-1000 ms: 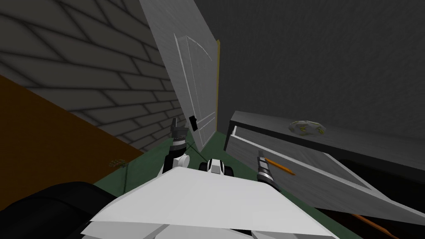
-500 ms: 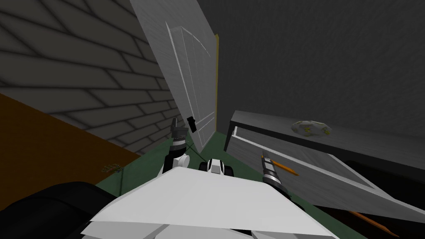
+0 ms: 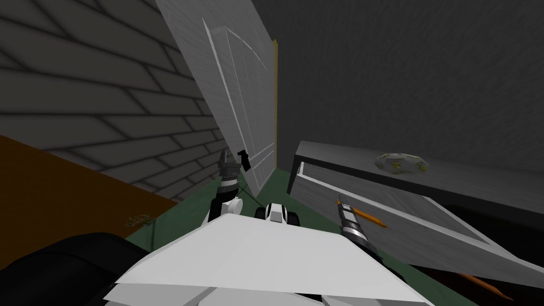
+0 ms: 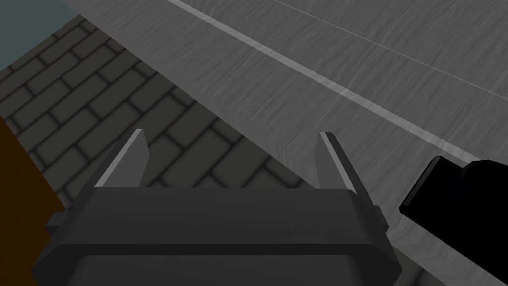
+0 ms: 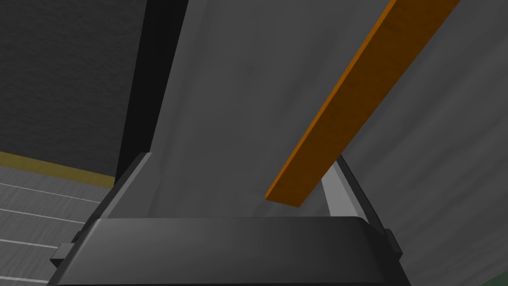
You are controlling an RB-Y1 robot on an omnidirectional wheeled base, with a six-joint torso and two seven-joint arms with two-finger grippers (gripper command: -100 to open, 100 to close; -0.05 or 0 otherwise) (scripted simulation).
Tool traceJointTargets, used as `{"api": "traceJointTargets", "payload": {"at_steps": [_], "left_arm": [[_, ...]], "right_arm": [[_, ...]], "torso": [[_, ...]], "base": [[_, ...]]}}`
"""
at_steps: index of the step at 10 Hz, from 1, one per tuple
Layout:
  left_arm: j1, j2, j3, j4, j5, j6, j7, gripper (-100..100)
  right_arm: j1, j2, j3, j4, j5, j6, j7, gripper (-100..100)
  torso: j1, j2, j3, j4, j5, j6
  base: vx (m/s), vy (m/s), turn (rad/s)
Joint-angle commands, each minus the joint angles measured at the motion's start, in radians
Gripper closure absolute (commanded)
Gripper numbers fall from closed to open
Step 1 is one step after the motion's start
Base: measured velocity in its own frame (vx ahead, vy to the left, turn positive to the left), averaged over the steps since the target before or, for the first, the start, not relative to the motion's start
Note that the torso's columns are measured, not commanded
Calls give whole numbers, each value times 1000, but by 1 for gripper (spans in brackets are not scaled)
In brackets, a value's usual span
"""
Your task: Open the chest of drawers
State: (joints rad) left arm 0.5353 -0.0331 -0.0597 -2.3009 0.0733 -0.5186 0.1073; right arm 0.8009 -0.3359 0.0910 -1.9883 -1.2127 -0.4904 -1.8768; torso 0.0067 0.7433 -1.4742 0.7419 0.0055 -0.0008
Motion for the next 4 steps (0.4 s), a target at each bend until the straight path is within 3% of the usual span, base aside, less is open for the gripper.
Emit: {"api": "traceJointTargets", "payload": {"at_steps": [1,4], "left_arm": [[0,0,0,0,0,0,0,0],[0,0,0,0,0,0,0,0]], "right_arm": [[1,0,1,3,-1,1,0,0],[4,1,3,7,-2,4,-1,0]], "torso": [[-2,-2,-1,-1,-1,0],[-5,-5,-2,-3,-3,1]], "base": [[0,0,0],[0,0,0]]}}
